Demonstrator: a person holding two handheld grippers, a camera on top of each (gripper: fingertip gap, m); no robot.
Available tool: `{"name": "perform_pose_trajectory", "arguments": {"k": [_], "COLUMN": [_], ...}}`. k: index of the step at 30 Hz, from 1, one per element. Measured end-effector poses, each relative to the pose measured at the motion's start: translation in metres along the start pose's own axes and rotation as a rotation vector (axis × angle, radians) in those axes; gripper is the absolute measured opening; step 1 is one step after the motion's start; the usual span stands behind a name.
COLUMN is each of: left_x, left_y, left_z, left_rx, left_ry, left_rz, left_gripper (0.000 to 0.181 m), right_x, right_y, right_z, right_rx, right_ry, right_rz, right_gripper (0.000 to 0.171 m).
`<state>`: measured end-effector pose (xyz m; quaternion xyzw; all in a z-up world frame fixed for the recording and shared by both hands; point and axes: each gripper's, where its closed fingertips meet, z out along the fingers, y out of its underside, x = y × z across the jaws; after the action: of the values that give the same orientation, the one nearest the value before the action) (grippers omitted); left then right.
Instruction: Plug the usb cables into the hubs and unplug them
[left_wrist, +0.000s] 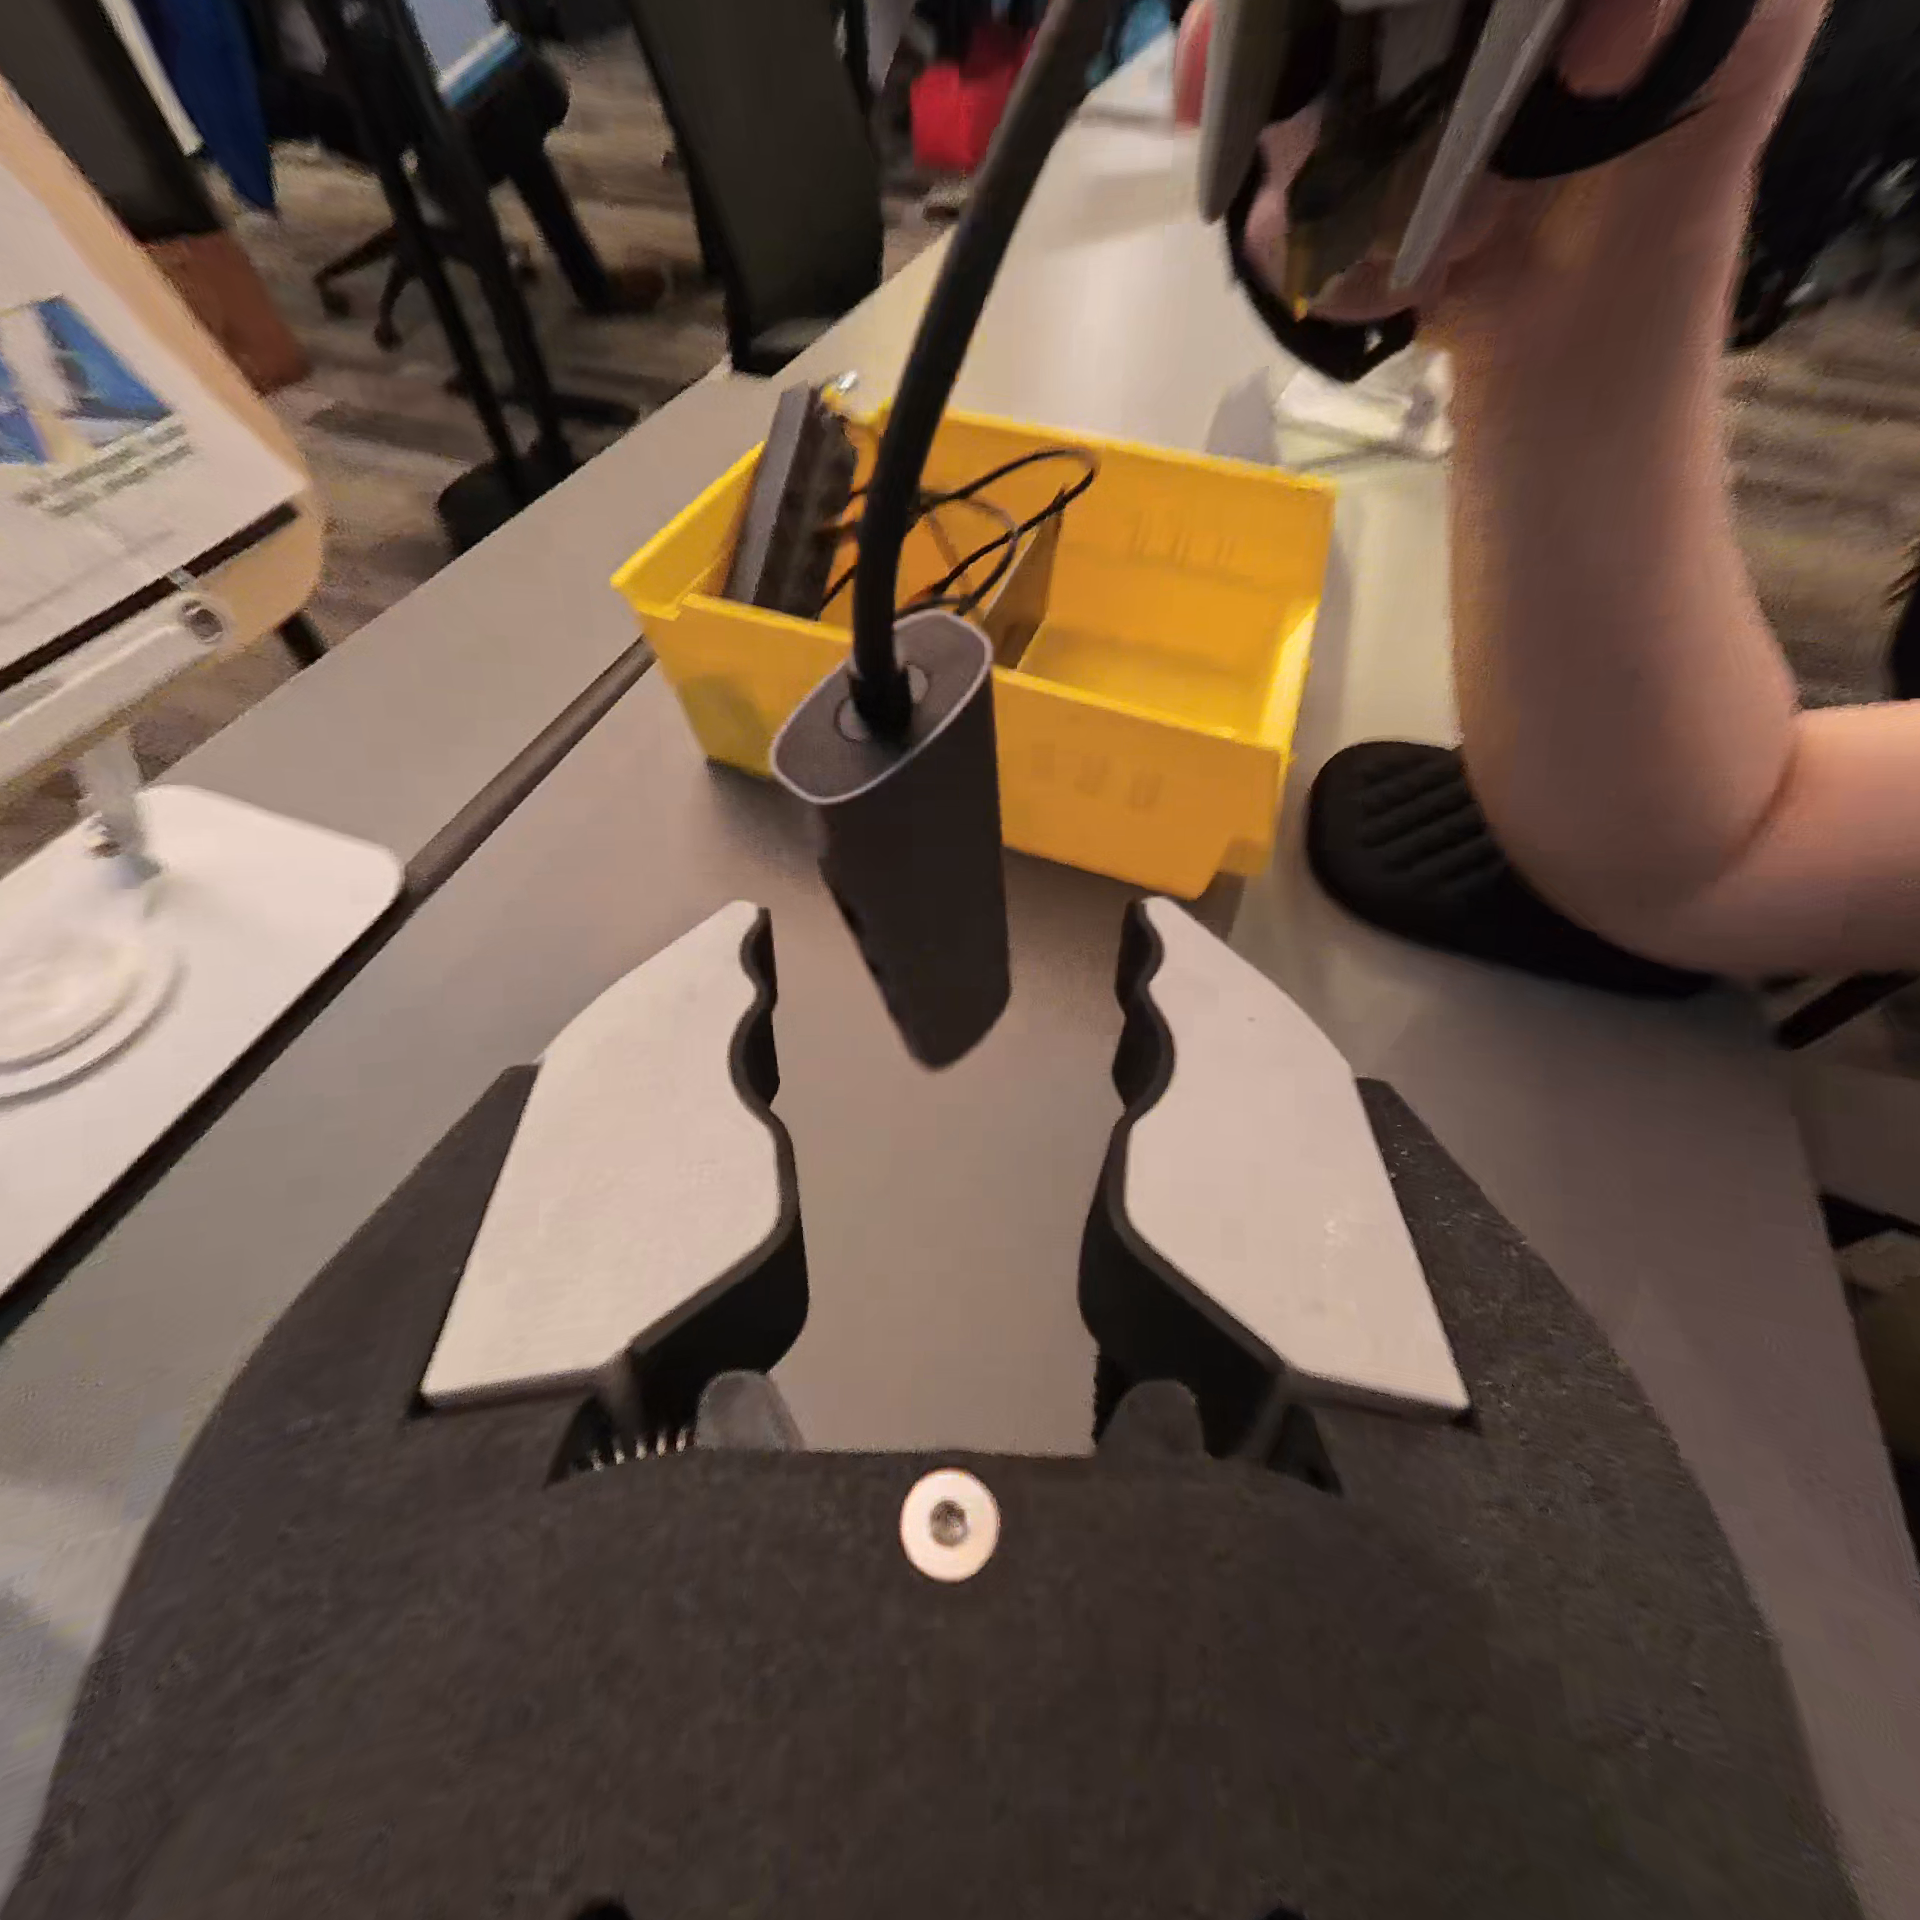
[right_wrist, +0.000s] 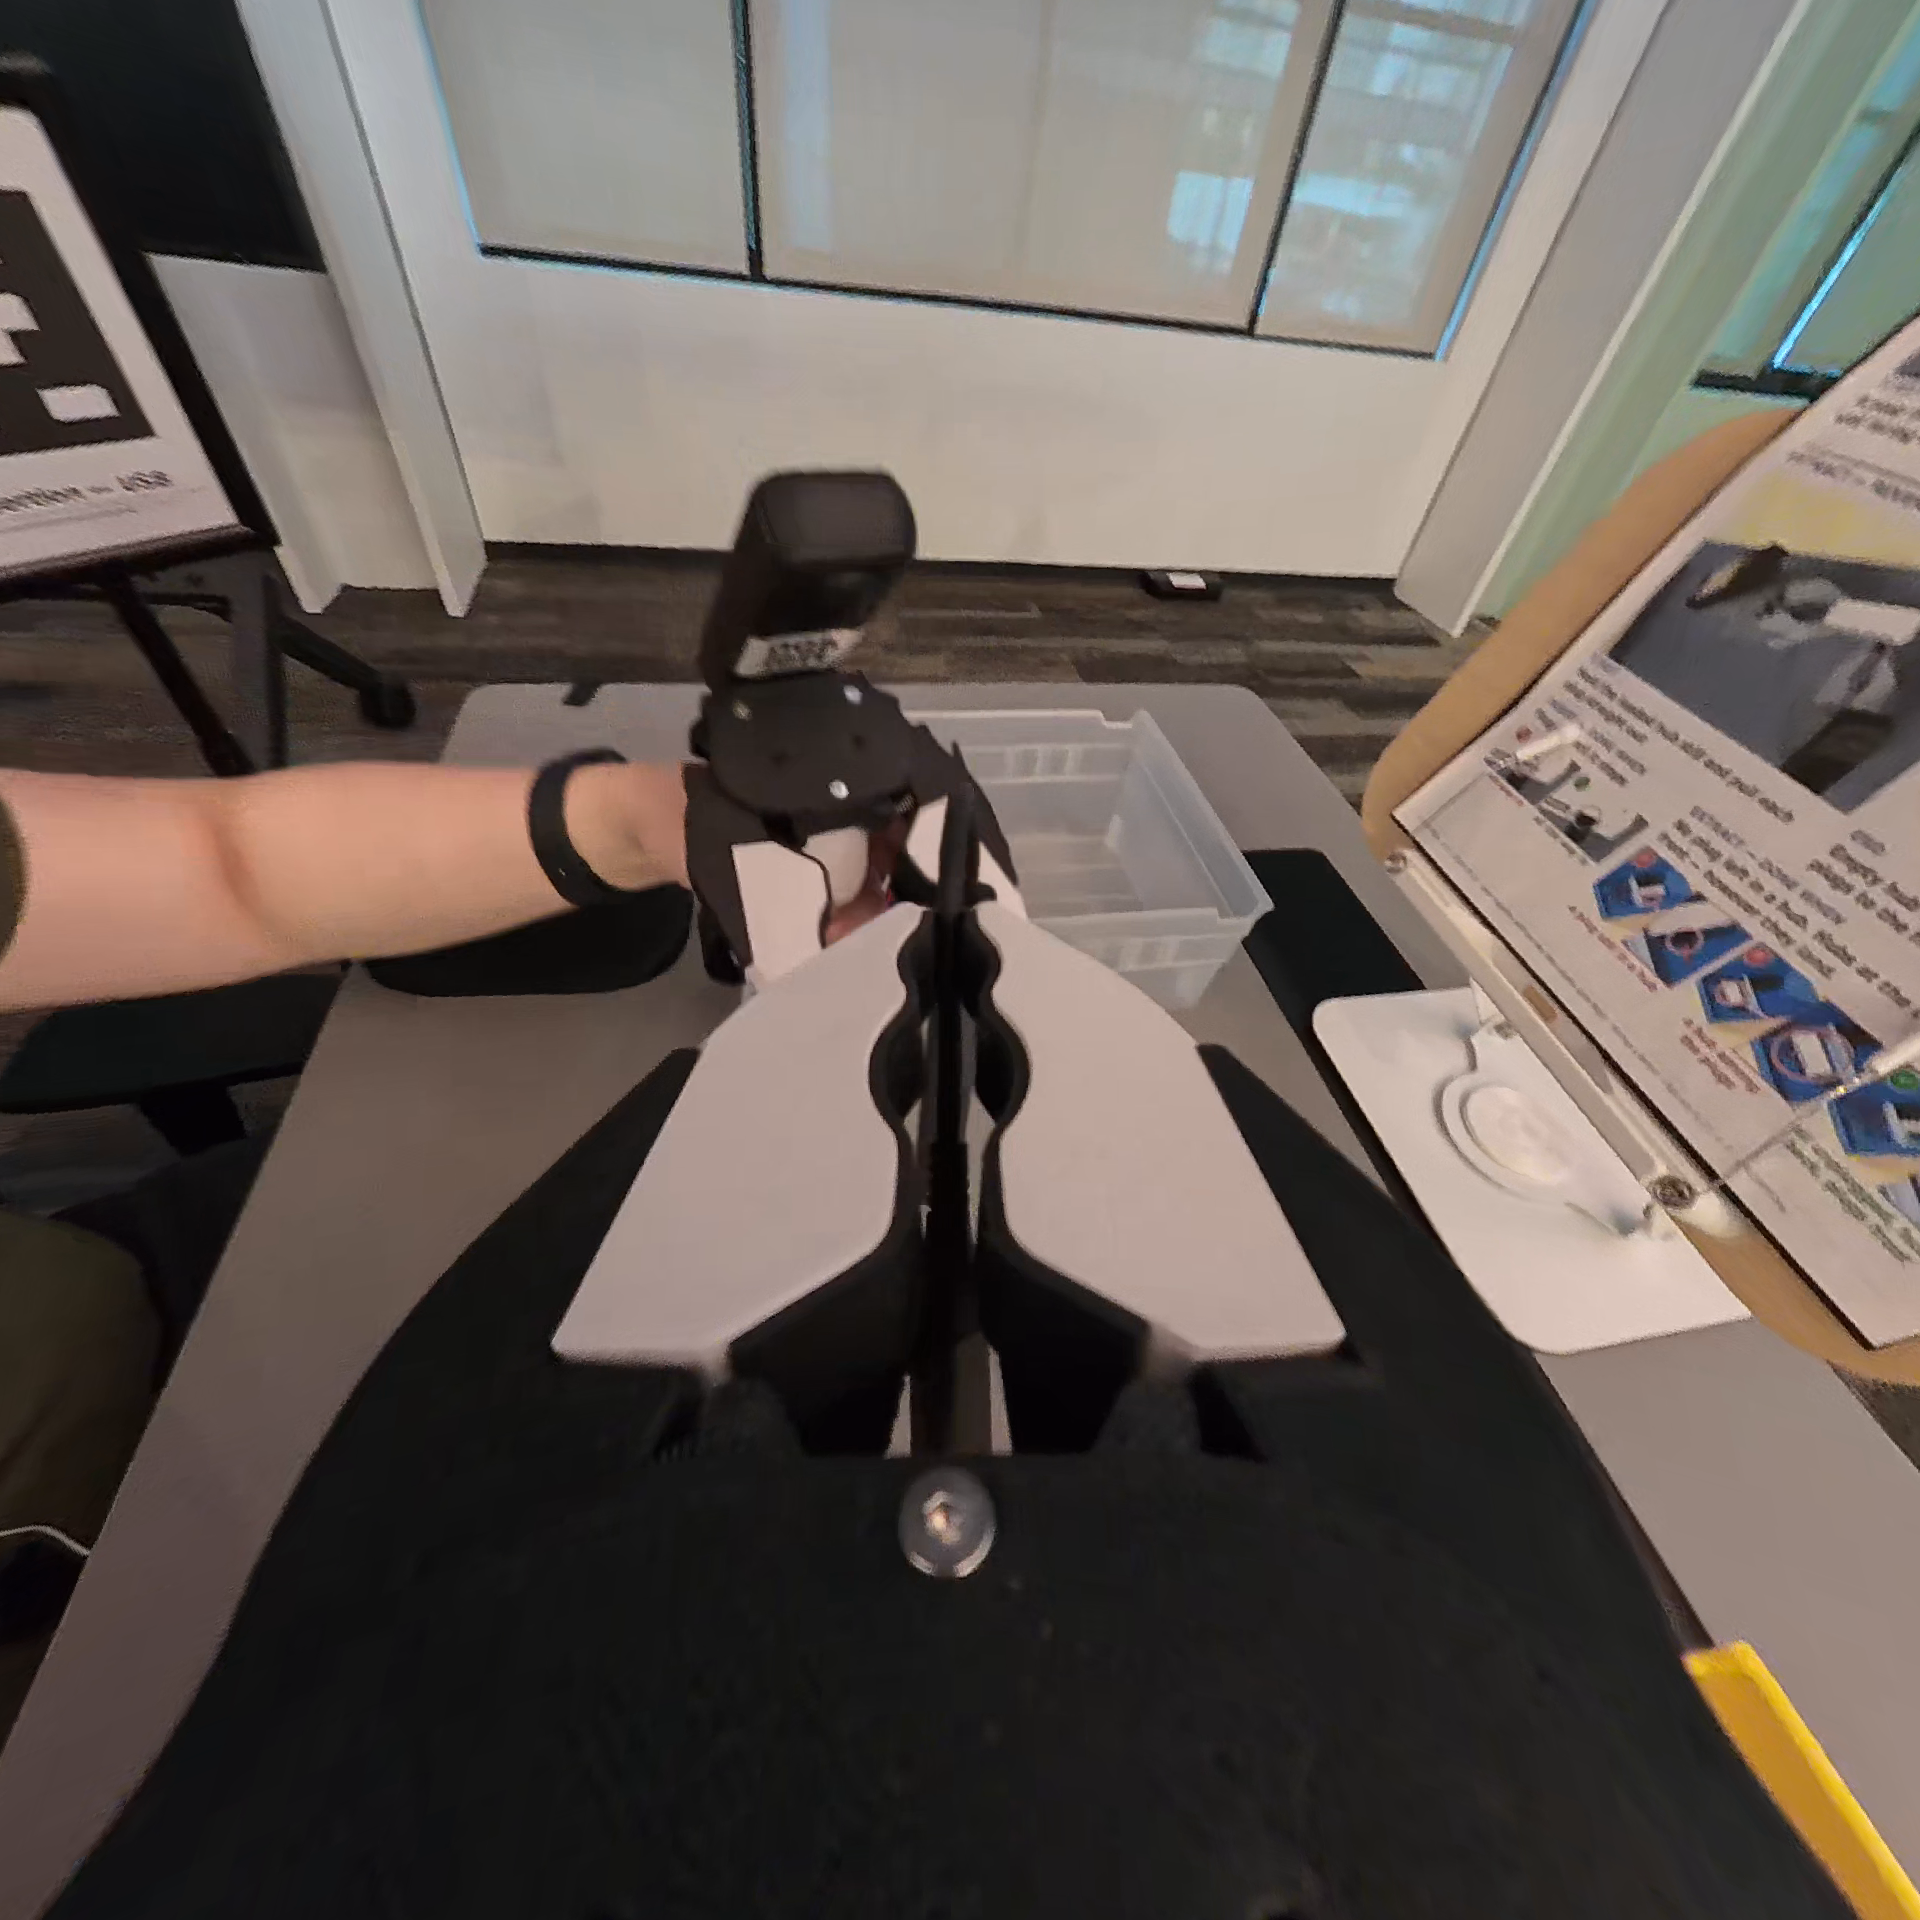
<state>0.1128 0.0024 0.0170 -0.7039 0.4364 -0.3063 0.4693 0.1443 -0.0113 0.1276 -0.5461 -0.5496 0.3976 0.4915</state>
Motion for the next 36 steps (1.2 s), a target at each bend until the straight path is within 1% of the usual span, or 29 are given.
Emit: {"name": "perform_pose_trajectory", "arguments": {"k": [2, 3, 4, 6, 7, 8, 9, 10, 11, 13, 17, 21, 28, 32, 36], "left_x": [0.013, 0.020, 0.023, 0.021, 0.017, 0.010, 0.000, -0.014, -0.026, -0.043, -0.065, -0.074, -0.071, -0.069, -0.065], "left_y": [-0.008, -0.011, -0.013, -0.010, -0.007, -0.002, 0.004, 0.012, 0.021, 0.037, 0.062, 0.079, 0.115, 0.125, 0.135], "left_z": [0.006, 0.008, 0.009, 0.012, 0.013, 0.013, 0.012, 0.010, 0.007, 0.000, -0.005, 0.010, 0.059, 0.073, 0.081], "left_rx": [0.090, 0.119, 0.133, 0.101, 0.066, 0.018, -0.044, -0.124, -0.198, -0.331, -0.532, -0.640, -0.709, -0.746, -0.773], "left_ry": [0.086, 0.131, 0.156, 0.134, 0.106, 0.056, -0.019, -0.116, -0.208, -0.356, -0.562, -0.642, -0.593, -0.597, -0.572], "left_rz": [-0.023, -0.025, -0.022, -0.013, -0.003, 0.001, 0.005, 0.028, 0.065, 0.088, 0.199, 0.312, 0.385, 0.450, 0.446], "left_gripper": [0.049, 0.030, 0.024, 0.020, 0.020, 0.020, 0.020, 0.020, 0.020, 0.018, 0.018, 0.017, 0.017, 0.018, 0.025], "right_x": [-0.003, -0.003, -0.001, 0.011, 0.018, 0.029, 0.042, 0.054, 0.061, 0.067, 0.076, 0.078, 0.078, 0.079, 0.077], "right_y": [-0.005, -0.007, -0.007, 0.000, 0.007, 0.014, 0.019, 0.022, 0.024, 0.028, 0.028, 0.024, 0.023, 0.024, 0.022], "right_z": [-0.005, -0.008, -0.011, -0.017, -0.020, -0.024, -0.030, -0.038, -0.046, -0.061, -0.090, -0.115, -0.145, -0.148, -0.147], "right_rx": [0.031, 0.043, 0.050, 0.038, 0.014, -0.011, -0.020, -0.015, -0.002, 0.025, 0.088, 0.151, 0.202, 0.201, 0.202], "right_ry": [-0.017, -0.026, -0.028, 0.004, 0.029, 0.068, 0.126, 0.177, 0.202, 0.189, 0.215, 0.237, 0.276, 0.285, 0.277], "right_rz": [-0.003, 0.000, 0.008, 0.023, 0.032, 0.048, 0.065, 0.076, 0.085, 0.120, 0.158, 0.174, 0.174, 0.179, 0.171], "right_gripper": [0.004, 0.004, 0.004, 0.004, 0.005, 0.011, 0.023, 0.030, 0.031, 0.030, 0.029, 0.027, 0.026, 0.026, 0.026]}}
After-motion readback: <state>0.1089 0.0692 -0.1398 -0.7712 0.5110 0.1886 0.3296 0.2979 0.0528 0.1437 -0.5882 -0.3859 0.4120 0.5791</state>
